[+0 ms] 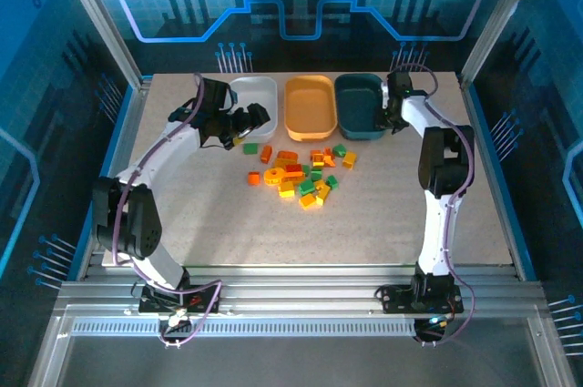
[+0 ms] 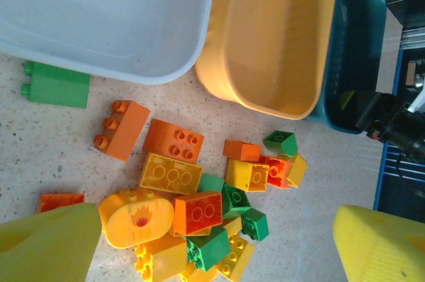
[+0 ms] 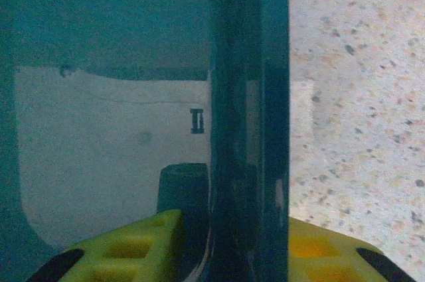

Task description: Sort the legos into containers by color

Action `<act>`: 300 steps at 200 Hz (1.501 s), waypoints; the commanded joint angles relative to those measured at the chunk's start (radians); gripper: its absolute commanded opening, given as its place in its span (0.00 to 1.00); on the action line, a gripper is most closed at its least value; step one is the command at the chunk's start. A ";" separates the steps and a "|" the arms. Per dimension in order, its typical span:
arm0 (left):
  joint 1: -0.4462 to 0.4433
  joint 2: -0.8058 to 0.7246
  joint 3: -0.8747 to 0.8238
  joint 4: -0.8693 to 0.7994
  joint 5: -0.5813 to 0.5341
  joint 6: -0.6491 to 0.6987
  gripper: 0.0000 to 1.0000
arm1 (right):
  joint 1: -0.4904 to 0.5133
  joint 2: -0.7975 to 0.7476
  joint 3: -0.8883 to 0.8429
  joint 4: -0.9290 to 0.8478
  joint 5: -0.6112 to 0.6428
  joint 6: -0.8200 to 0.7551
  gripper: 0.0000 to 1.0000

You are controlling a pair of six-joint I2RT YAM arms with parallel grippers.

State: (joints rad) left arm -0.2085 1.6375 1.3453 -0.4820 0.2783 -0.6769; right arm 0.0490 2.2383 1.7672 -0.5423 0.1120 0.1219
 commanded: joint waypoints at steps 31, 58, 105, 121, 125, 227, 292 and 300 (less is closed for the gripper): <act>0.001 -0.101 -0.021 0.003 -0.023 0.037 0.92 | 0.043 -0.039 0.006 -0.010 0.017 0.015 0.31; 0.003 -0.108 -0.012 0.017 0.005 0.020 0.92 | 0.048 -0.041 0.031 -0.060 0.027 0.061 0.60; 0.002 -0.151 -0.040 0.036 0.015 0.003 0.93 | 0.037 -0.253 -0.076 -0.060 -0.010 0.152 0.72; -0.001 -0.161 -0.063 0.075 0.044 -0.035 0.93 | 0.044 -0.366 -0.171 -0.048 0.029 0.205 0.74; -0.004 -0.160 -0.075 0.089 0.055 -0.047 0.93 | 0.048 -0.396 -0.203 -0.040 0.035 0.229 0.74; -0.121 -0.052 -0.170 0.221 0.225 -0.221 0.92 | 0.512 -0.707 -0.750 0.036 0.031 0.430 0.57; -0.121 -0.093 -0.163 0.195 0.183 -0.185 0.93 | 0.598 -0.638 -0.781 0.083 -0.009 0.562 0.70; -0.121 -0.092 -0.160 0.191 0.185 -0.184 0.93 | 0.598 -0.614 -0.770 0.095 -0.015 0.562 0.69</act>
State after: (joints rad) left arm -0.3302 1.5780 1.1812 -0.2981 0.4644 -0.8658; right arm 0.6411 1.5543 0.9592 -0.4702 0.1162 0.6376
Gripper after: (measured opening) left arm 0.931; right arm 0.701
